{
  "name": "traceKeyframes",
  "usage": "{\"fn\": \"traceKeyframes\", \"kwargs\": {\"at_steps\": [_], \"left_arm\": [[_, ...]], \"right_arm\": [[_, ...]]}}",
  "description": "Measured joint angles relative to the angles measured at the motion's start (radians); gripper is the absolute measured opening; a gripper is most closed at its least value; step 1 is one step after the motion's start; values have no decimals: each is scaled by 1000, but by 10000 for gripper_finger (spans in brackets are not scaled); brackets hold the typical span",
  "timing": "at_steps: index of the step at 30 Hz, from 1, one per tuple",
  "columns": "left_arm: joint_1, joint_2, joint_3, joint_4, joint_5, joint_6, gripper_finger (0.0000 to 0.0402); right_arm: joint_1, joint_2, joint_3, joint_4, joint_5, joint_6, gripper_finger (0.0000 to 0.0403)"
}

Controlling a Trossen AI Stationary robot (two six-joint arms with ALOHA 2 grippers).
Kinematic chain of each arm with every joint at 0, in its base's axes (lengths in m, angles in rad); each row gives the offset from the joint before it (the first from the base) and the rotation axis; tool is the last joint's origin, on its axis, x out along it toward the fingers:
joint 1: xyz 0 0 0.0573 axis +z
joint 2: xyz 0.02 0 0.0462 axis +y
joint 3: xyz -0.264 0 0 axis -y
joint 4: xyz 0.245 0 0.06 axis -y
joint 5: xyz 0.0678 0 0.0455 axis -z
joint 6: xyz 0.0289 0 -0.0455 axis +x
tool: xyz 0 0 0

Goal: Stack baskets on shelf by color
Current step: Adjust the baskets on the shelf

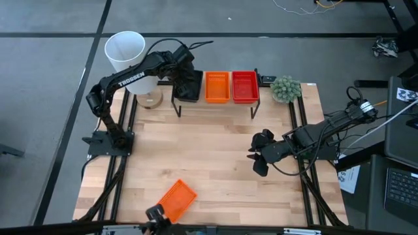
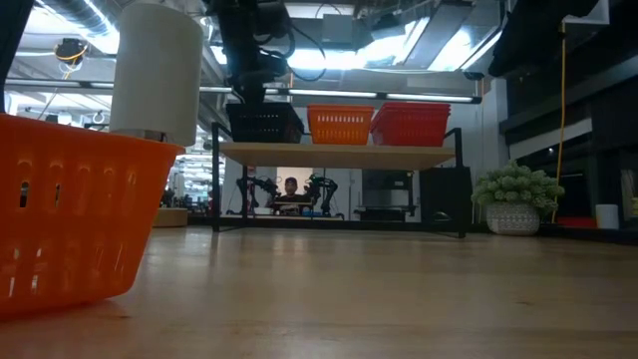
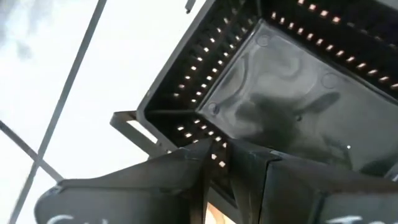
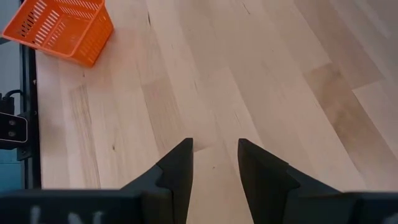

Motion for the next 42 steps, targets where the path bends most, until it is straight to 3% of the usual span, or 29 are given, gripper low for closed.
{"fn": "traceKeyframes", "kwargs": {"at_steps": [19,26,30,42], "left_arm": [[-13,0,0,-21,-73,-59,41],[-78,0,0,-19,-59,-74,41],[-131,0,0,-30,7,-71,41],[-215,5,-1,-59,-4,8,41]], "right_arm": [[0,0,0,0,14,1,126],[0,0,0,0,35,0,126],[0,0,0,0,35,0,126],[0,0,0,-1,35,-2,126]]}}
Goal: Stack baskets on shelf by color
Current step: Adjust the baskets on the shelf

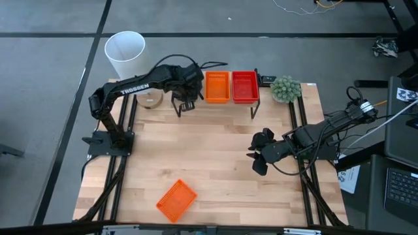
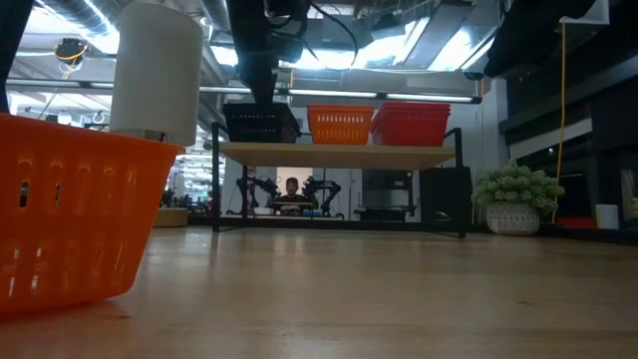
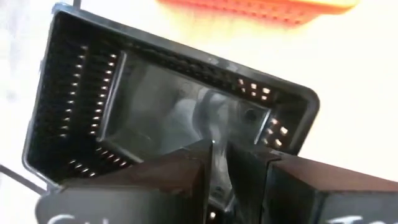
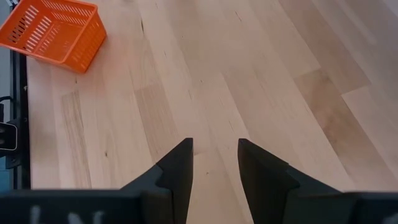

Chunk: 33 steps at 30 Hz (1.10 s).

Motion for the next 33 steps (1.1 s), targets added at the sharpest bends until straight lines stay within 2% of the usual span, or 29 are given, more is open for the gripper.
{"fn": "traceKeyframes", "kwargs": {"at_steps": [13,33], "left_arm": [[1,94,0,68,-4,6,41],[3,90,0,181,-43,8,41]], "right_arm": [[0,0,0,0,13,-24,126],[0,1,0,-2,14,-24,126]]}}
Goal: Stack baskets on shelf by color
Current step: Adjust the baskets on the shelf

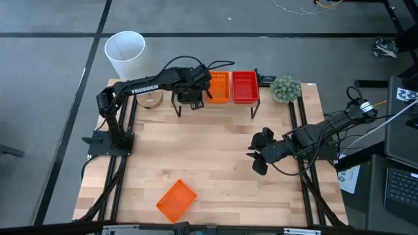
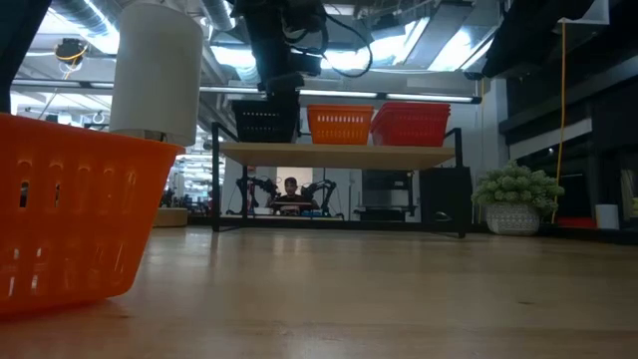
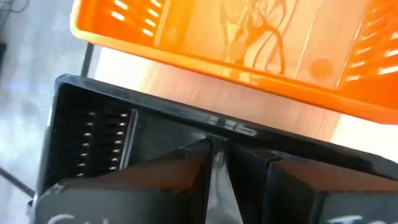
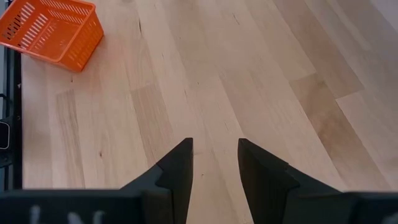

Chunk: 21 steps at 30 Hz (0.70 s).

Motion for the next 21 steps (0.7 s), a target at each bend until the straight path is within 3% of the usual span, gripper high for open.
{"fn": "traceKeyframes", "kwargs": {"at_steps": [7,14,21], "left_arm": [[2,-6,0,-26,-87,24,41],[-40,-104,0,-64,-112,-4,41],[-126,-175,2,-245,101,-106,41]], "right_arm": [[0,0,0,0,0,0,126],[0,0,0,-5,1,0,126],[0,0,0,-5,3,0,126]]}}
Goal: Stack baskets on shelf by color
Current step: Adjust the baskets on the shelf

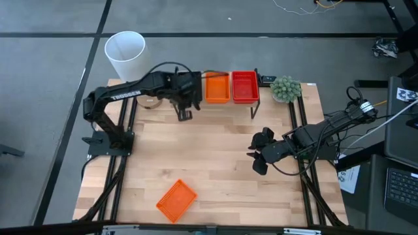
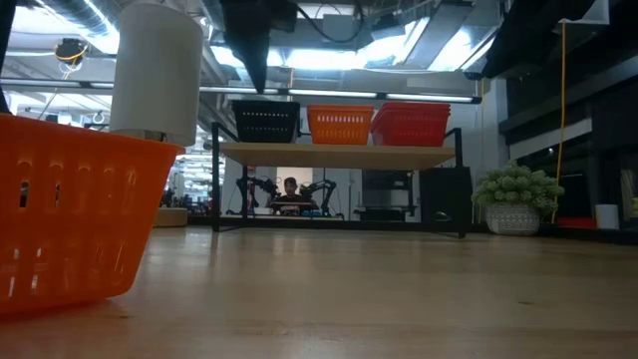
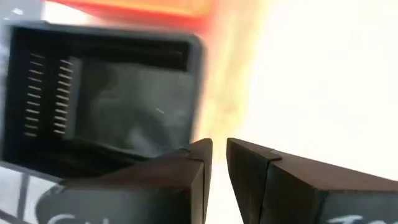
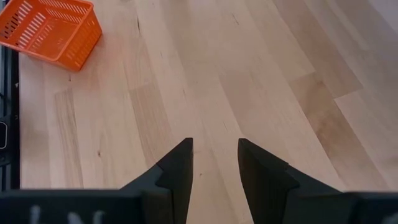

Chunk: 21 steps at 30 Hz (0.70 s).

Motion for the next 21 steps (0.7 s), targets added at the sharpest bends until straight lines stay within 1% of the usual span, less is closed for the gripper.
{"fn": "traceKeyframes", "kwargs": {"at_steps": [3,6,11,13,15,18,21], "left_arm": [[-20,4,-1,-45,14,-2,41],[-23,21,-2,-42,10,-1,41],[-8,18,-1,-29,-43,0,41],[4,19,-2,-32,-47,0,41],[18,19,-2,-34,-28,0,41],[35,18,-2,-34,39,0,41],[34,18,-2,-33,48,0,41]], "right_arm": [[0,0,0,0,2,0,126],[0,0,0,0,15,0,126],[0,0,0,0,16,-1,126],[0,0,0,0,16,-1,126],[0,0,0,0,16,-1,126],[0,0,0,0,16,0,126],[0,0,0,-1,16,0,126]]}}
